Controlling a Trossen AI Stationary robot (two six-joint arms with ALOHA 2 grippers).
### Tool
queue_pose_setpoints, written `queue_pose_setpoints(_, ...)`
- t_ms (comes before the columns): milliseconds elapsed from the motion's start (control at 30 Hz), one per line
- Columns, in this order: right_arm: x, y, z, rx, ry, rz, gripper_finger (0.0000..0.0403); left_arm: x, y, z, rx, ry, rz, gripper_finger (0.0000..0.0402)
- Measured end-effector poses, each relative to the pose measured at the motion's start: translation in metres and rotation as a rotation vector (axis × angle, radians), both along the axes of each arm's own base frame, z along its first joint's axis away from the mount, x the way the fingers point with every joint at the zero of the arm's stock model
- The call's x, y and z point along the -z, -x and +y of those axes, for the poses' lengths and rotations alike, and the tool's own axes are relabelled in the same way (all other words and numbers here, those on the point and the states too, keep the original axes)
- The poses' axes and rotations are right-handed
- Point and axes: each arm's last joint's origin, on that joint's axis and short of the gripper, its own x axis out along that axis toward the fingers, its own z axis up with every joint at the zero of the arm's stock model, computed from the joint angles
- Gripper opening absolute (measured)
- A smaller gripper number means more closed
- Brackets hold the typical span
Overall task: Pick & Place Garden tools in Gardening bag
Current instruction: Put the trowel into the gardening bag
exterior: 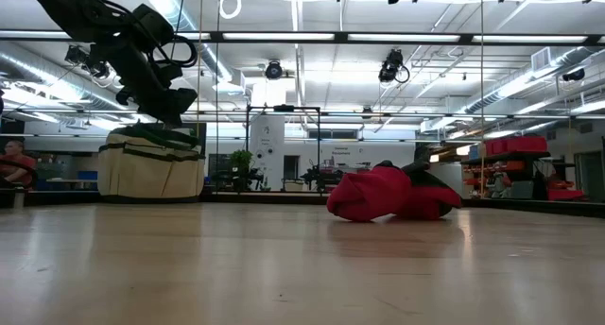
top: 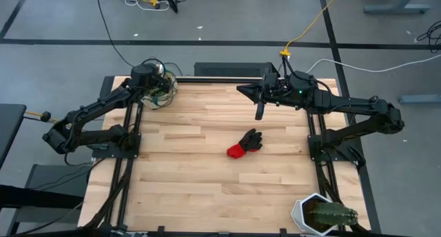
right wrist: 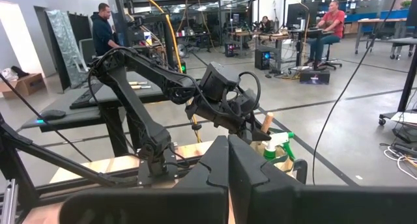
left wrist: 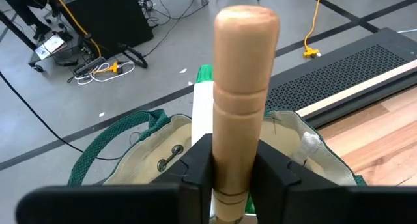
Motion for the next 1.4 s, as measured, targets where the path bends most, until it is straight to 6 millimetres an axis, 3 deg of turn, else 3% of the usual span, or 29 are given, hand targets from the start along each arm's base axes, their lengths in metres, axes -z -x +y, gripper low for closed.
queue_pose_setpoints(567, 0.000, 0.000, 0.000, 0.000, 0.000, 0.000, 0.0000, 0.003, 0.001, -0.001, 0.007, 0.021, 0.047, 0.0197)
queue_pose_setpoints(700, 0.000, 0.000, 0.000, 0.000, 0.000, 0.000, 0.0000, -0.002, -0.001, -0.002, 0.015, 0.019, 0.046, 0.0207)
queue_pose_setpoints(1033, 0.000, 0.000, 0.000, 0.000, 0.001, 0.000, 0.0000, -0.037, -0.007, 0.002, 0.025, -0.032, 0.006, 0.0201)
queue_pose_setpoints(1400, 0.000, 0.000, 0.000, 0.000, 0.001, 0.000, 0.0000, -0.030, -0.001, 0.003, 0.015, 0.071, -0.040, 0.0206)
